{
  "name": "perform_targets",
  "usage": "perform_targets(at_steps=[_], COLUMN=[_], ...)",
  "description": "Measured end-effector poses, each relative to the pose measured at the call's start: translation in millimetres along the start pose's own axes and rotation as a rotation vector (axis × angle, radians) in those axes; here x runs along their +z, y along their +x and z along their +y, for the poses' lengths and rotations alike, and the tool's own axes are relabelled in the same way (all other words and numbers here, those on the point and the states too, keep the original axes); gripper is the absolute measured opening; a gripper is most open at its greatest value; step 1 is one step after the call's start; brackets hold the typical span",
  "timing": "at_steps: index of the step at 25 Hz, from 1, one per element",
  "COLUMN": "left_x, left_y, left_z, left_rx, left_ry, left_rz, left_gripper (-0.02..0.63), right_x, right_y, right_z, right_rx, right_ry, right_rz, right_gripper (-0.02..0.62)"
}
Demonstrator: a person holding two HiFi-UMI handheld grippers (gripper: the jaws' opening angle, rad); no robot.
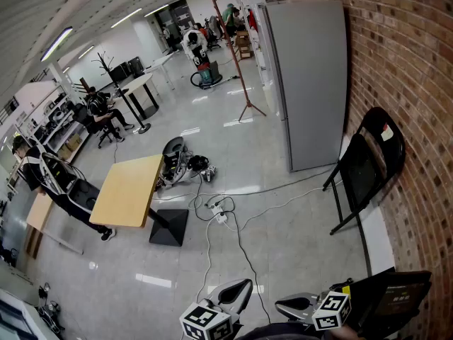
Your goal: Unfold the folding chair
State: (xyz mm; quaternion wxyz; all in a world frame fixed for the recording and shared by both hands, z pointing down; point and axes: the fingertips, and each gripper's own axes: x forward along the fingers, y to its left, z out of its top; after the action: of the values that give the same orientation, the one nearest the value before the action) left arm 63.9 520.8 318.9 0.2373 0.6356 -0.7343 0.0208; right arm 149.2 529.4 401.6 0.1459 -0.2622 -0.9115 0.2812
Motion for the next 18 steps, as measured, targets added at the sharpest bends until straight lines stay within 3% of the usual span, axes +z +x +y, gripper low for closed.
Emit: perform_targets(at_steps=[4, 10, 14, 18], left_x=[-1.3, 5.0, 8.4, 24.2], left_y=[14.9, 23.7, 24.2, 26.8], left_z=[-5.6, 11.3, 27.9, 62.0], left_rx=[0.038, 0.076, 0.038, -0.027], left_ry=[-0.026, -0.010, -0.011, 0.010], left_rz=[0.006, 0.002, -0.025, -0.070], left_gripper=[0.002, 0.002, 0.002, 0.002], right_x=[-0.6, 29.3, 37.3, 58.0], right_y=[-12.4, -9.8, 6.5, 44.4], right_z=[-19.4, -46.5, -47.2, -50.6], right_rx=[0.043, 0.042, 0.003, -0.077], right_ry=[0.029, -0.019, -0.057, -0.177], right_rz=[0.033, 0.027, 0.035, 0.043], right_gripper=[0.000, 0.000, 0.000, 0.000])
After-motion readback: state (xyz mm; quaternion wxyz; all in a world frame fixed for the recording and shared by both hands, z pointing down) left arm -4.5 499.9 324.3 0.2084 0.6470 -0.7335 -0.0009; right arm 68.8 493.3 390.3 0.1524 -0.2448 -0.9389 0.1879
